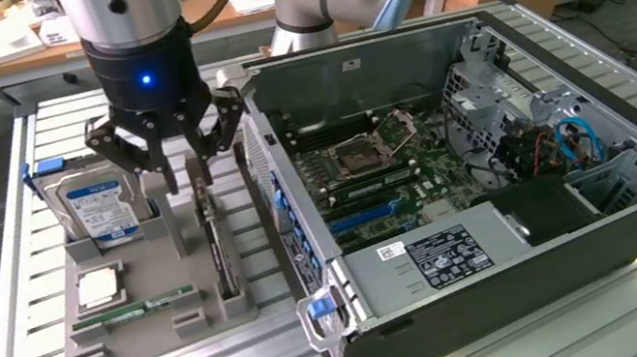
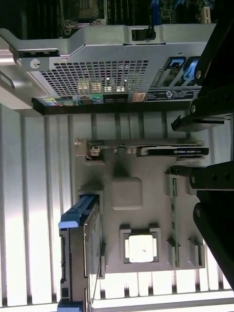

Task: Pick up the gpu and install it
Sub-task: 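Pick up the gpu and move the gpu toward the slot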

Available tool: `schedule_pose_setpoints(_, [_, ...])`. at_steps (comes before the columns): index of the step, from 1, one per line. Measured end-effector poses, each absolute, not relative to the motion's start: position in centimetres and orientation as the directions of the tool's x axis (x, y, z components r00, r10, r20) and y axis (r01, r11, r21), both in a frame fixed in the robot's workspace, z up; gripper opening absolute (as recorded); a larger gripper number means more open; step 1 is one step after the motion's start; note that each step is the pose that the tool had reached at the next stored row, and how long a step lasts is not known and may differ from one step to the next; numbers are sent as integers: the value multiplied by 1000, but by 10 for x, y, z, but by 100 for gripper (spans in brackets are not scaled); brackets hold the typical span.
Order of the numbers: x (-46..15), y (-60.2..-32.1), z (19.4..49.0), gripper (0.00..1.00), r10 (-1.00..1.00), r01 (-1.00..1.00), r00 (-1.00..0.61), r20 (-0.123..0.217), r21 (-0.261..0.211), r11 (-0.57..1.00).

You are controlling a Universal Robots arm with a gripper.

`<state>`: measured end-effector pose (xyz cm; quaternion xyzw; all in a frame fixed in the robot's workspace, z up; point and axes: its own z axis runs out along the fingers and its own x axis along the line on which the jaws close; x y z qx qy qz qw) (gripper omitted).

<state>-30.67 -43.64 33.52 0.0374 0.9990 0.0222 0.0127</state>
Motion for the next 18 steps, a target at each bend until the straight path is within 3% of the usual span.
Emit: schedule_pose_setpoints(18, [-307,-436,316,42,75,74,-997,-24,45,996])
